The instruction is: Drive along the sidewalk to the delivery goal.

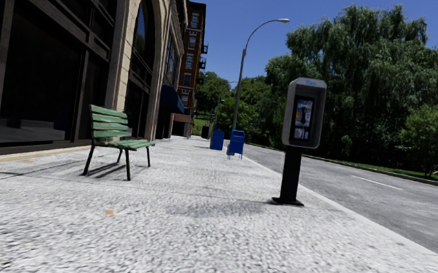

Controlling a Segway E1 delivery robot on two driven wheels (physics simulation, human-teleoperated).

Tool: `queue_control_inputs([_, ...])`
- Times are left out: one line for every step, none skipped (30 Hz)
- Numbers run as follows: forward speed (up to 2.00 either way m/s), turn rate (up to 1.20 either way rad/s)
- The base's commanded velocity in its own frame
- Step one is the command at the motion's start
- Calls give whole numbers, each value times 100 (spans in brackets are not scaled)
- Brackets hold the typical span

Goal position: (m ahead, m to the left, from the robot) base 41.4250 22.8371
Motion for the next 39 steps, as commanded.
queue_control_inputs([200, 0])
queue_control_inputs([200, 0])
queue_control_inputs([200, 0])
queue_control_inputs([200, 0])
queue_control_inputs([200, 0])
queue_control_inputs([200, 0])
queue_control_inputs([200, 0])
queue_control_inputs([200, 0])
queue_control_inputs([200, 0])
queue_control_inputs([200, 0])
queue_control_inputs([200, 0])
queue_control_inputs([200, 0])
queue_control_inputs([200, 0])
queue_control_inputs([200, 2])
queue_control_inputs([200, 2])
queue_control_inputs([200, 5])
queue_control_inputs([200, 7])
queue_control_inputs([200, 13])
queue_control_inputs([200, 13])
queue_control_inputs([200, 14])
queue_control_inputs([200, 15])
queue_control_inputs([200, 15])
queue_control_inputs([200, 15])
queue_control_inputs([200, 15])
queue_control_inputs([200, 15])
queue_control_inputs([200, 15])
queue_control_inputs([200, 15])
queue_control_inputs([200, 15])
queue_control_inputs([200, 15])
queue_control_inputs([200, 15])
queue_control_inputs([200, 15])
queue_control_inputs([200, 15])
queue_control_inputs([200, 15])
queue_control_inputs([200, 15])
queue_control_inputs([200, 15])
queue_control_inputs([200, 15])
queue_control_inputs([200, 15])
queue_control_inputs([200, 7])
queue_control_inputs([200, 0])
